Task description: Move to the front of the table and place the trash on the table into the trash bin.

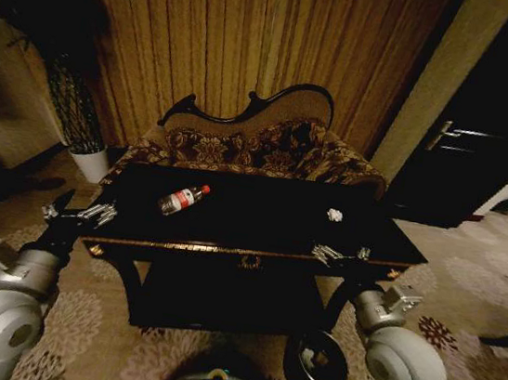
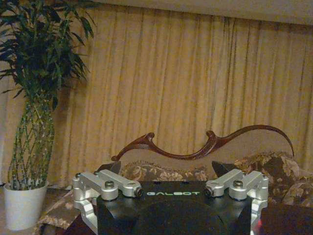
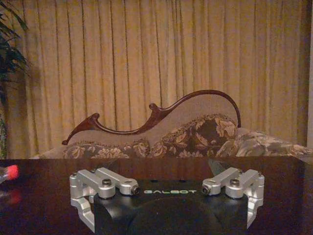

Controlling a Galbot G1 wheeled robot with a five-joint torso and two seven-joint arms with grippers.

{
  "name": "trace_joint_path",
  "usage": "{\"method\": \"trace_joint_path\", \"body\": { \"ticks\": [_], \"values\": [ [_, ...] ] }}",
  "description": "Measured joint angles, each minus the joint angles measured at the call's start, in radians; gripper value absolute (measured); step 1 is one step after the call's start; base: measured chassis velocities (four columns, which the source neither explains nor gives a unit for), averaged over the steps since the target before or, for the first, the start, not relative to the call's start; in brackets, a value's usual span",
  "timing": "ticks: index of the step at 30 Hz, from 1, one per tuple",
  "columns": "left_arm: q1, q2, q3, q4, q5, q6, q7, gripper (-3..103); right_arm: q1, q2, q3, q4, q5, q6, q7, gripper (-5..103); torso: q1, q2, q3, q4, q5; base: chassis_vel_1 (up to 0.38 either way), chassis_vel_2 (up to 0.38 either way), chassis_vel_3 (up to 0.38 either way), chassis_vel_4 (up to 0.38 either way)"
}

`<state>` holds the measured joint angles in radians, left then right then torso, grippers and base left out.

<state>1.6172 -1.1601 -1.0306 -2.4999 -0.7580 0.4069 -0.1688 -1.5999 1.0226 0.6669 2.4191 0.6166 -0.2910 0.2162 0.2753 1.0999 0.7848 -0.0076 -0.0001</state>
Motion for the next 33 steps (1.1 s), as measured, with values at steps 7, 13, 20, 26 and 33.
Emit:
{"method": "trace_joint_path", "body": {
  "ticks": [7,13,20,26,33],
  "values": [
    [0.001,0.005,-0.003,0.0,0.0,0.0,0.0,100,0.019,-0.013,-0.006,-0.044,0.031,-0.008,0.032,100,-0.001,0.0,0.0,0.0,-0.0001,-0.036,0.075,0.052,-0.057],
    [0.004,0.01,-0.005,0.0,0.0,0.0,0.001,100,0.075,-0.036,-0.011,-0.122,0.083,-0.038,0.068,100,-0.002,0.001,-0.001,0.0002,0.0003,0.0,0.0,0.0,0.0],
    [0.01,0.016,-0.03,0.0,-0.014,0.0,0.003,100,0.282,-0.128,-0.034,-0.327,0.188,-0.139,0.169,100,-0.001,0.0,0.0,0.0005,0.0001,0.0,0.0,0.0,0.0],
    [0.02,0.01,-0.042,0.0,-0.015,-0.002,0.006,100,0.365,-0.169,-0.05,-0.411,0.257,-0.2,0.197,100,-0.001,0.0,0.0,0.0004,0.0004,0.0,0.0,0.0,0.0],
    [0.02,0.008,-0.044,0.0,-0.018,-0.002,0.006,100,0.39,-0.184,-0.05,-0.462,0.308,-0.218,0.198,100,-0.001,0.0,0.0,0.0002,0.0,0.0,0.0,0.0,0.0]
  ]
}}
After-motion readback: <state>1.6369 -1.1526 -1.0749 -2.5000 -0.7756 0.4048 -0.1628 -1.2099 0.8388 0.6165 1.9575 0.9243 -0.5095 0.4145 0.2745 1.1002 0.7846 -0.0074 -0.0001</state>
